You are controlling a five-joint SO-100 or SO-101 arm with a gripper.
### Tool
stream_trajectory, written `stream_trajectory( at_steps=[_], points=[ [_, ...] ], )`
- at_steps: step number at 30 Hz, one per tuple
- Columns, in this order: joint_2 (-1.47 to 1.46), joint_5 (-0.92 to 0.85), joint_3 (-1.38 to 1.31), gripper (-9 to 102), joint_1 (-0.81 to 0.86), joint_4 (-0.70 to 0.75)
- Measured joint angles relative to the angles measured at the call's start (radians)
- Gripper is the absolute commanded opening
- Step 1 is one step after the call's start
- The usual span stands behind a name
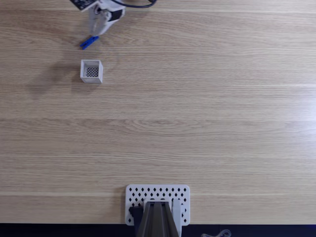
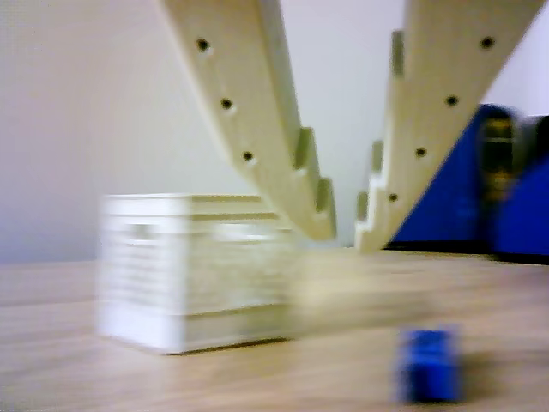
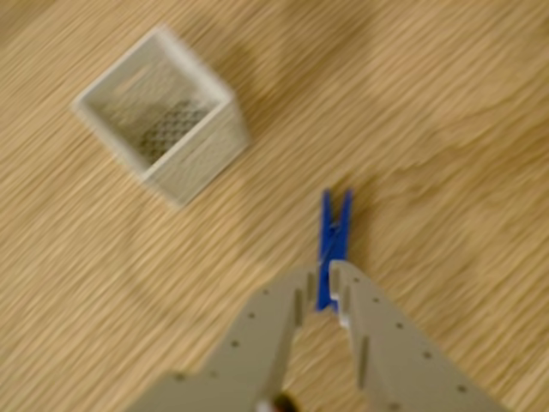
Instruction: Grasp a peg and put it in the crate.
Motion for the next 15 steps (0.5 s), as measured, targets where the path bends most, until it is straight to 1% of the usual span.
stream_trajectory(
  at_steps=[4,10,15],
  points=[
    [-0.052,-0.002,-0.02,15,0.029,-0.021],
    [-0.072,-0.009,-0.023,16,0.032,-0.023],
    [-0.149,-0.009,-0.023,16,0.032,-0.025]
  ],
)
